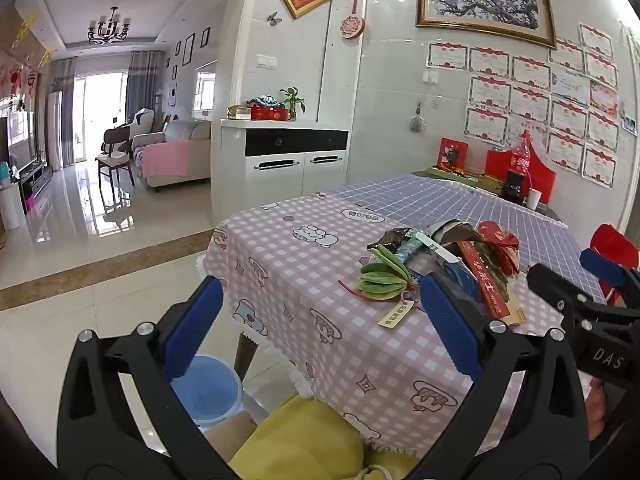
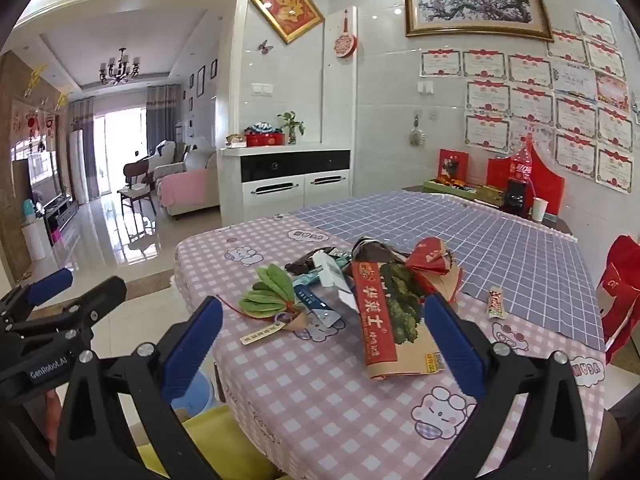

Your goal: Collect trash

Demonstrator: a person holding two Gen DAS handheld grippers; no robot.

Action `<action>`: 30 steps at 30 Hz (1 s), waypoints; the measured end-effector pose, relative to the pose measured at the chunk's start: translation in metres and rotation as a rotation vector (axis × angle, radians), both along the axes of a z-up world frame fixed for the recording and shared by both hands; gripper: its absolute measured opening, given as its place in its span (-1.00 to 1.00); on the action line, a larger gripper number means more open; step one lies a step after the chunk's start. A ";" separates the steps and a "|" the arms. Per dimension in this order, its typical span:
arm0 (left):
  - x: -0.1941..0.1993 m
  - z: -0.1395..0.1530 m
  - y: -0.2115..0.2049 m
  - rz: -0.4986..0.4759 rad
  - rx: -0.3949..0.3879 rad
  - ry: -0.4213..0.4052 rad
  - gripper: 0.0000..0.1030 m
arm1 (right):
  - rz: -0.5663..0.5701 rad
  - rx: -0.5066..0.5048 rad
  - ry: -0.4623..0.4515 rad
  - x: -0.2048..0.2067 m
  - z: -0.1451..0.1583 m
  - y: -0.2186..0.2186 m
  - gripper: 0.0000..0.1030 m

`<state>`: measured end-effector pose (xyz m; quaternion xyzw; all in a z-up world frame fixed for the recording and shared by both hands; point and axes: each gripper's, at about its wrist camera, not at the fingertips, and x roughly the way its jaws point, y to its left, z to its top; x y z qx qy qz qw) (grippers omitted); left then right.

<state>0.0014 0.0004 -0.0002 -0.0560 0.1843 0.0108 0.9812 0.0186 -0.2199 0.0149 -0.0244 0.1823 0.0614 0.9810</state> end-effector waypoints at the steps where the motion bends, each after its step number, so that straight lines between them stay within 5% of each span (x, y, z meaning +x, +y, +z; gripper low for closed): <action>1: 0.001 0.000 0.001 0.001 -0.002 0.004 0.88 | -0.008 -0.002 -0.003 0.000 0.000 0.001 0.92; 9: 0.005 -0.002 -0.006 -0.023 0.014 0.016 0.88 | -0.028 0.071 -0.012 -0.006 0.002 -0.021 0.92; 30: 0.010 -0.010 -0.006 -0.016 0.002 0.027 0.88 | -0.015 0.060 0.013 0.004 -0.004 -0.011 0.92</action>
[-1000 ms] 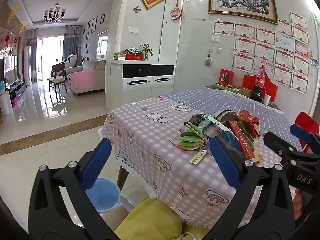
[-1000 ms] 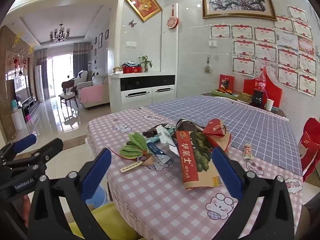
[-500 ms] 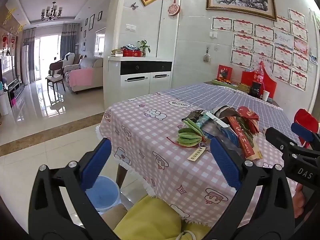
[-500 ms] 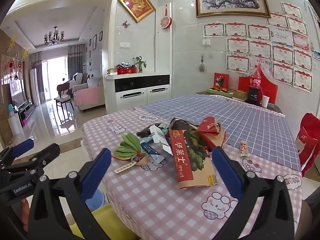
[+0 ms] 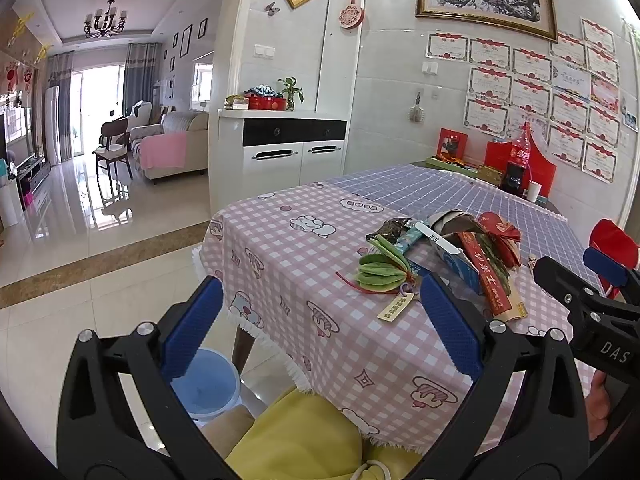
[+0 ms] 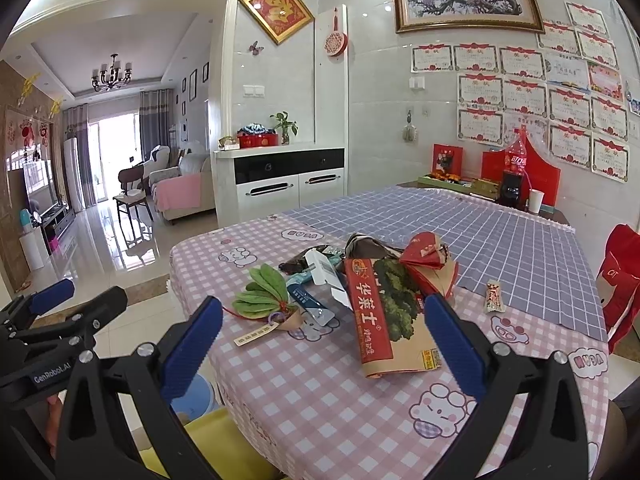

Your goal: Collect trash

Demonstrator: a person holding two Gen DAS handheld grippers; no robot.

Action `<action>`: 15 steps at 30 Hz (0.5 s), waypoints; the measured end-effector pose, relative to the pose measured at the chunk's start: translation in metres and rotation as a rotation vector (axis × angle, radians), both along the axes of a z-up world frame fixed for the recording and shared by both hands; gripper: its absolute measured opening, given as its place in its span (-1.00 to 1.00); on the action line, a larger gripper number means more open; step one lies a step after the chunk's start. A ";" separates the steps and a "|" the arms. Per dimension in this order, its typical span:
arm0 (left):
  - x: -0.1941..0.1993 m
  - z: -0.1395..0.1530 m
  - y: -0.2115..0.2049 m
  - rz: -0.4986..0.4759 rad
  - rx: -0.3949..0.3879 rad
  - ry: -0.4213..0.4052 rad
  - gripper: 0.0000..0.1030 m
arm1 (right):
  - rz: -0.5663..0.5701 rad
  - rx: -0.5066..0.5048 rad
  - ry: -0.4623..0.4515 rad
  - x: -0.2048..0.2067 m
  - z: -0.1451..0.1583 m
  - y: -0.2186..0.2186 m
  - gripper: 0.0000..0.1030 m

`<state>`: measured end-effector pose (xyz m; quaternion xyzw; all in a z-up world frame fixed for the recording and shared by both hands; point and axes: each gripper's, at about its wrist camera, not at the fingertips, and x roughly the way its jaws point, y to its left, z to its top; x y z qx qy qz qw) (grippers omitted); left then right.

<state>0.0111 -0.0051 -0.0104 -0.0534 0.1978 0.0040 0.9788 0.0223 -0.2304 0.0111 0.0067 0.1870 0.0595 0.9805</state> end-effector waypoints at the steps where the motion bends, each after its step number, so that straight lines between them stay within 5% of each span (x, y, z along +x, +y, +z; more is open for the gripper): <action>1: 0.000 0.000 0.000 -0.001 0.000 0.001 0.88 | 0.001 0.004 0.001 0.000 0.000 0.000 0.92; 15: 0.001 -0.001 -0.001 0.002 -0.001 0.003 0.88 | 0.013 0.002 0.008 0.001 -0.002 0.001 0.92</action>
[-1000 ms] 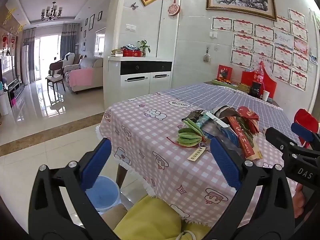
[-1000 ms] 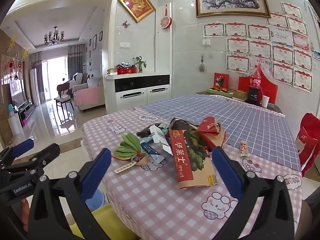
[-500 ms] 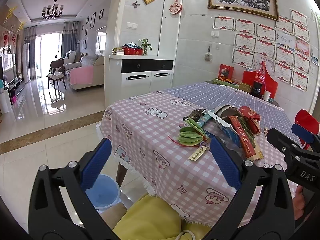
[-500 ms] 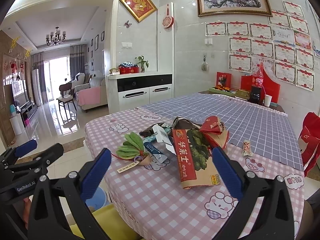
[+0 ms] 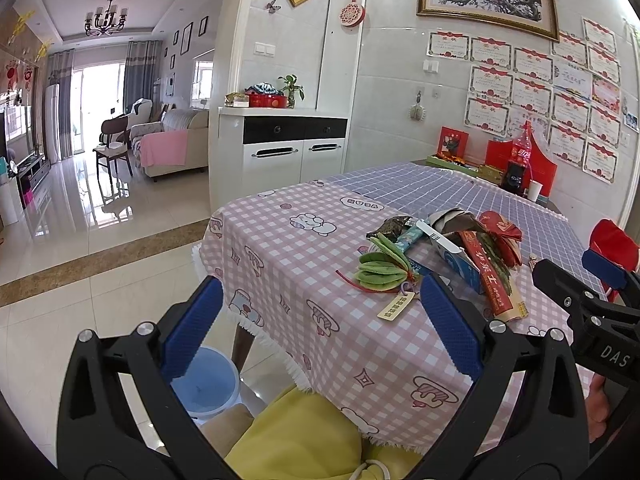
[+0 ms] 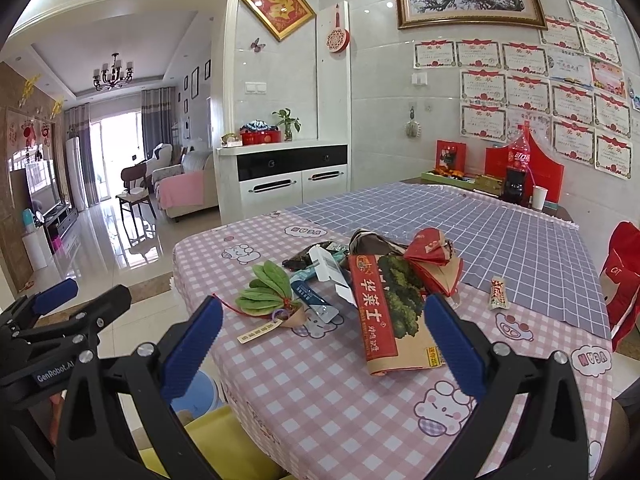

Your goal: Collect trash

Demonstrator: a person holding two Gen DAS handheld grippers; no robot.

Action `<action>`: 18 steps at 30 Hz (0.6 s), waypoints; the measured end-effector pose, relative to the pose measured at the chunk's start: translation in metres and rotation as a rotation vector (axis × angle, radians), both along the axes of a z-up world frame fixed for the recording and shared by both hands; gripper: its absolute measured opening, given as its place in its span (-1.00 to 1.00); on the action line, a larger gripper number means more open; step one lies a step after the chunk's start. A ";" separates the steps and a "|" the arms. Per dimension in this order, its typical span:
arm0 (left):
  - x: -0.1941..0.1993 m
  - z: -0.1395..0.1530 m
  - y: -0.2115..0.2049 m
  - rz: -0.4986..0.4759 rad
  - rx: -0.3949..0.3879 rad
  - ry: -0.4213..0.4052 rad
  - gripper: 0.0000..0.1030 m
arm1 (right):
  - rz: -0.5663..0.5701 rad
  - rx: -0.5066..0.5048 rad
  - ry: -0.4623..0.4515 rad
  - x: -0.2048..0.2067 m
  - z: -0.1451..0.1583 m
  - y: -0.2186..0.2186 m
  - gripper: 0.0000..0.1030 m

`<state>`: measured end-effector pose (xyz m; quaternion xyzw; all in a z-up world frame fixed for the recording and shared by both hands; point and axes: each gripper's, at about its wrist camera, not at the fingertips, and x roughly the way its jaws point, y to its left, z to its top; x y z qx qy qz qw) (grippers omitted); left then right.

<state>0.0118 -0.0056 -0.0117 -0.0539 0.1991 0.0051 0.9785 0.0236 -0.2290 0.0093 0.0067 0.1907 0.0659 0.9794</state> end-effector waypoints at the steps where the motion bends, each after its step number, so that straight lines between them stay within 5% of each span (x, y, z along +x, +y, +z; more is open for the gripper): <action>1: 0.000 0.000 0.000 0.000 0.000 0.001 0.88 | 0.001 0.000 0.001 0.000 0.000 0.000 0.92; 18: 0.001 -0.004 0.001 0.007 0.000 0.002 0.88 | 0.008 0.000 0.007 0.001 -0.002 0.001 0.92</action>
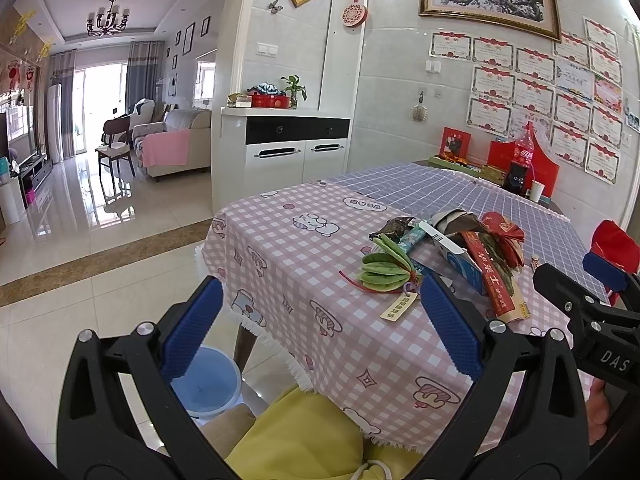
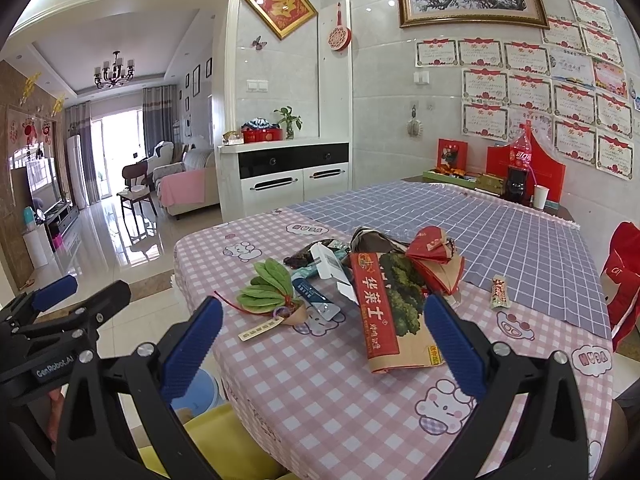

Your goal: Collect trash

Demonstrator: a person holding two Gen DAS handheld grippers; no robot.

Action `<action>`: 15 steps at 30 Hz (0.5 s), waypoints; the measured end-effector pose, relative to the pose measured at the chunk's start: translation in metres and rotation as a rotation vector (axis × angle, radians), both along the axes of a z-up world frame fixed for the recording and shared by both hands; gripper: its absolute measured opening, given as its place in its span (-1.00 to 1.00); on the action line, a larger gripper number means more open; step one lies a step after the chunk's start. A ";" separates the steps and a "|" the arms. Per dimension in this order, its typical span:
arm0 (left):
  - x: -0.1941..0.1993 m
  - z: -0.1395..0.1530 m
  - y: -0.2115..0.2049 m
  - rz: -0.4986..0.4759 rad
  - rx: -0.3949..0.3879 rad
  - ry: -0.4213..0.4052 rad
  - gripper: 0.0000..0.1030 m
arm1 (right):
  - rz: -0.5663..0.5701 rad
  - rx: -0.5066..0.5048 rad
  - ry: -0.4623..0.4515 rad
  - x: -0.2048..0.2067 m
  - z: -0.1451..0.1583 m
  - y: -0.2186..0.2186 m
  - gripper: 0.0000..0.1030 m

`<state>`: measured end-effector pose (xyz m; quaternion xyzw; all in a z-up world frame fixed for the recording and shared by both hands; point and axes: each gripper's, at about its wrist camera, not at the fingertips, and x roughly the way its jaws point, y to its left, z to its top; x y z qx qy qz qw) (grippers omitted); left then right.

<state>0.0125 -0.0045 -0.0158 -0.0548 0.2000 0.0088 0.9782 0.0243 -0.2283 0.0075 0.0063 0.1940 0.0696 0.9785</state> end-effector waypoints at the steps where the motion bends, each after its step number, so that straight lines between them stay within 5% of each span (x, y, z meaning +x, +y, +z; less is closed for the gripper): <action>1: 0.000 0.001 0.000 0.000 0.001 0.002 0.88 | 0.001 -0.001 0.002 0.000 0.000 0.000 0.92; 15: 0.004 0.001 0.000 0.001 0.001 0.036 0.88 | 0.006 0.009 0.026 0.002 -0.005 0.000 0.92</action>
